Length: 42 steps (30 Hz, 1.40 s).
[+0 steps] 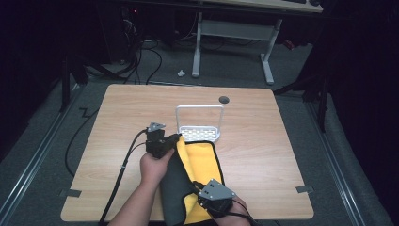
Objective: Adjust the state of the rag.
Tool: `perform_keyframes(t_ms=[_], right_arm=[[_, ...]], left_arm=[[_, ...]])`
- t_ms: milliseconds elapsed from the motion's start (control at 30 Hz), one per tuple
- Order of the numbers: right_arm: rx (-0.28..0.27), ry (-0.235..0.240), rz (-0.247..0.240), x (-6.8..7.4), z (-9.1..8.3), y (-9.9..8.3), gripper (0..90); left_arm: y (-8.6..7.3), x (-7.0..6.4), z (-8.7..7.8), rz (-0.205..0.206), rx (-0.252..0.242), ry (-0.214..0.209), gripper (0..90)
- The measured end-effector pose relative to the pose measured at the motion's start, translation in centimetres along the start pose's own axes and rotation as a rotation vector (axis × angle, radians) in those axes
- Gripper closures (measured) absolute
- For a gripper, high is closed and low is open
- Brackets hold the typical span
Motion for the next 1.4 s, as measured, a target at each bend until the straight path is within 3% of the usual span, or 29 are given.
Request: perform_keyframes(t_ms=[200,367,500,767,867,933,967,1000,1033,1167,1400], right_arm=[[0.023,-0.031,0.035,-1.7,-0.9,-2.1,82.1],[0.063,-0.037,0.079,-3.0,-1.0,-4.3,81.6],[0.083,-0.044,0.103,-3.8,-1.1,-5.4,81.0],[0.09,-0.052,0.129,-4.4,-1.3,-6.1,78.4],[0.086,-0.059,0.135,-4.4,-1.6,-6.3,72.5],[0.069,-0.077,0.146,-4.6,-1.9,-6.3,65.8],[0.069,-0.077,0.146,-4.6,-1.9,-6.3,65.8],[0.057,-0.097,0.162,-4.9,-2.0,-6.2,59.1],[0.057,-0.103,0.168,-5.0,-2.0,-6.3,57.6],[0.065,-0.1,0.167,-5.2,-1.6,-6.4,57.4],[0.069,-0.093,0.156,-5.1,-1.2,-6.3,57.4]], left_arm=[[0.1,-2.2,2.0,0.014,0.027,-0.015,85.2],[-0.2,-3.1,3.8,0.012,0.061,-0.023,84.6],[-0.3,-3.4,4.3,0.005,0.064,-0.031,83.7],[-0.2,-4.3,5.1,0.011,0.07,-0.045,82.5],[0.0,-5.1,5.6,0.019,0.068,-0.072,79.0],[0.1,-5.4,5.7,0.023,0.063,-0.091,68.9],[0.1,-5.6,5.7,0.025,0.059,-0.098,68.9],[0.1,-5.8,5.7,0.022,0.055,-0.112,57.1],[0.1,-6.0,5.7,0.022,0.055,-0.129,54.0],[-0.2,-6.3,5.3,0.057,0.056,-0.123,50.2],[-1.3,-5.3,3.3,0.087,0.05,-0.1,49.8]])
Point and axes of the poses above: each handheld gripper's, and its own axes: z roughly forward along the jaws, y roughly out of its top, x roughly to its left, the point moved 5 cm from there along z, roughly forward along the jaws, and after that the axes turned 9 degrees about x, right-handed, at the moved point
